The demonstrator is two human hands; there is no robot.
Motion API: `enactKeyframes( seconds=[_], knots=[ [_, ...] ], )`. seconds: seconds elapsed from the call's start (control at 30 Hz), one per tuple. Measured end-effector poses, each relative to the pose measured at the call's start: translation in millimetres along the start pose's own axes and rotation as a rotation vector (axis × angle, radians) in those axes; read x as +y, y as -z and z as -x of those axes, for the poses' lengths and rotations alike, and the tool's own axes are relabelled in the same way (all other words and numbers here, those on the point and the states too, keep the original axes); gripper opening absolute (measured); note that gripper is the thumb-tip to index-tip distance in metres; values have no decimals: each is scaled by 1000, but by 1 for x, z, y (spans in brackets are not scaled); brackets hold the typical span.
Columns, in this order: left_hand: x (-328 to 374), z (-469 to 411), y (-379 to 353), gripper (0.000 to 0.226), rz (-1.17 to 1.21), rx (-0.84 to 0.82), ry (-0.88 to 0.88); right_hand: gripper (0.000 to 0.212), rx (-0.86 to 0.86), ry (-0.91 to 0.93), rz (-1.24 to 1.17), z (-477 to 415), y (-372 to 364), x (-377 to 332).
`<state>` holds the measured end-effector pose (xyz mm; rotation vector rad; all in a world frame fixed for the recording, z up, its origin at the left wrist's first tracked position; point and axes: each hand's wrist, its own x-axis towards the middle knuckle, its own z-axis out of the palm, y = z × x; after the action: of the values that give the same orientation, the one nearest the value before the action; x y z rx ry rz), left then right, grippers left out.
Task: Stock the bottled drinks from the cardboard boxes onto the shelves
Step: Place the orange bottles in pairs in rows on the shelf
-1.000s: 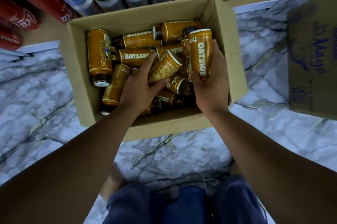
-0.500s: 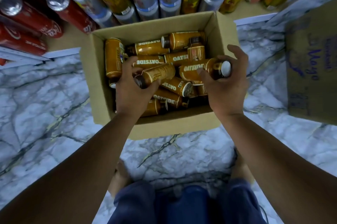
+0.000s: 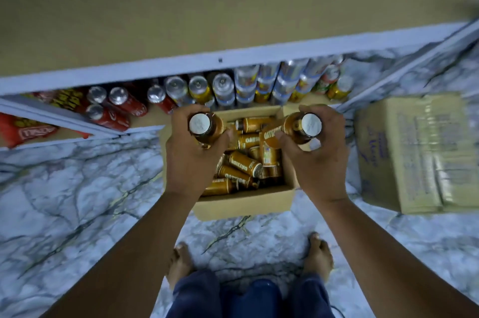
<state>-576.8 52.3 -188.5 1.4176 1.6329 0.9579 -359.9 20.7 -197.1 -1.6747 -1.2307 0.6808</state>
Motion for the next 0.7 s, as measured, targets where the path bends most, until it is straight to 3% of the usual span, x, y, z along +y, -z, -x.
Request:
enactKeyframes(
  seconds=[0.4,0.57,0.7],
  knots=[
    [324,16,132,59,137,97,-239,56,126,148,-164,-41,159,-330],
    [437,28,183,64,224,98,-272,68,116,258,-228,-52,213,-433],
    [513,38,205,60,201,136,-358,59,95,326,-253,-63,247,-496]
  ],
)
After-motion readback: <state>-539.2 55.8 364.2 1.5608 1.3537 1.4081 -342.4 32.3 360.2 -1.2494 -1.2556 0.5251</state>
